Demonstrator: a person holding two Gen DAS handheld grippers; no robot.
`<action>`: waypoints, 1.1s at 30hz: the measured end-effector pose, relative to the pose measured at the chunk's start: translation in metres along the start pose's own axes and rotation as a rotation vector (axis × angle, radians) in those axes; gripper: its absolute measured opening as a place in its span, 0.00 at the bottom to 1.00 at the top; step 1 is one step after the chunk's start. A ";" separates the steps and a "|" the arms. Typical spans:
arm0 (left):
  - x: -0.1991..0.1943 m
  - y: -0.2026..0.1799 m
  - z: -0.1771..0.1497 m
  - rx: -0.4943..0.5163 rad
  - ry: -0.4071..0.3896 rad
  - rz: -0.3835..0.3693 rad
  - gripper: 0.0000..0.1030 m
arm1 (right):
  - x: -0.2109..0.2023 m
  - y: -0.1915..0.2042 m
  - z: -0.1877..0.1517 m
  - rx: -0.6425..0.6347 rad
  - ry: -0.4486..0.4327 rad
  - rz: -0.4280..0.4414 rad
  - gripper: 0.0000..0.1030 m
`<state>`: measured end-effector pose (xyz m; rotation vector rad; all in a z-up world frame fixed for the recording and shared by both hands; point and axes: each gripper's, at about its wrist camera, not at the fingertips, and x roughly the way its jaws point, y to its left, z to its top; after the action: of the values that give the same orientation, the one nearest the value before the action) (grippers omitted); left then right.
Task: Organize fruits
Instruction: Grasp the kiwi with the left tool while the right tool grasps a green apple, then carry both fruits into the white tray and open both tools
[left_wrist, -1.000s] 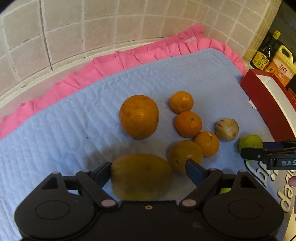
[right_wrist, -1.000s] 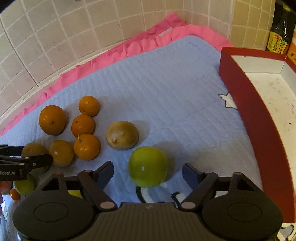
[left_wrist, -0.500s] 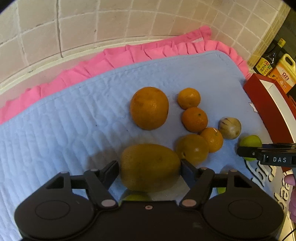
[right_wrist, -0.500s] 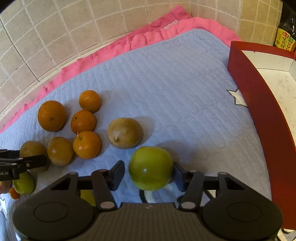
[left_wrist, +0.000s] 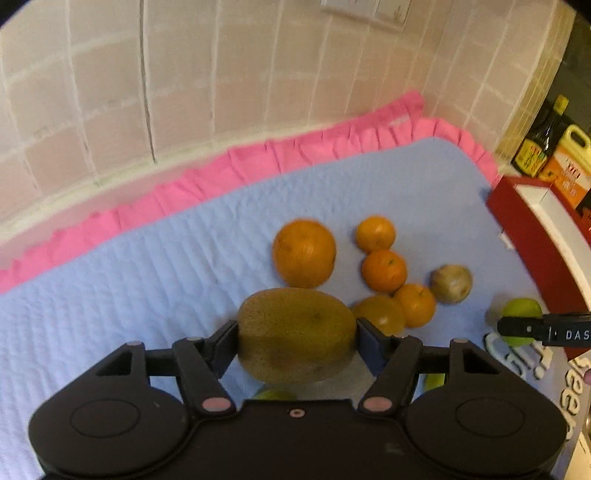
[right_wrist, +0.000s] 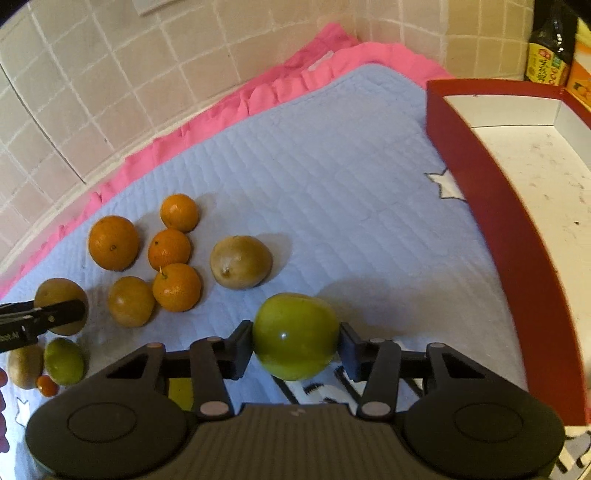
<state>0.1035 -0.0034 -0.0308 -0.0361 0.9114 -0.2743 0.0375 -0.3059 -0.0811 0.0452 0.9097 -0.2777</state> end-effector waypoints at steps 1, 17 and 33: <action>-0.006 -0.003 0.002 0.005 -0.016 0.004 0.78 | -0.006 -0.002 0.000 0.002 -0.011 0.005 0.49; -0.016 -0.170 0.108 0.266 -0.211 -0.223 0.78 | -0.140 -0.105 0.042 0.098 -0.292 -0.137 0.49; 0.164 -0.365 0.144 0.383 0.169 -0.454 0.78 | -0.074 -0.248 0.045 0.317 -0.035 -0.196 0.49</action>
<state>0.2311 -0.4091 -0.0162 0.1381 0.9990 -0.8814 -0.0343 -0.5359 0.0245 0.2444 0.8297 -0.6023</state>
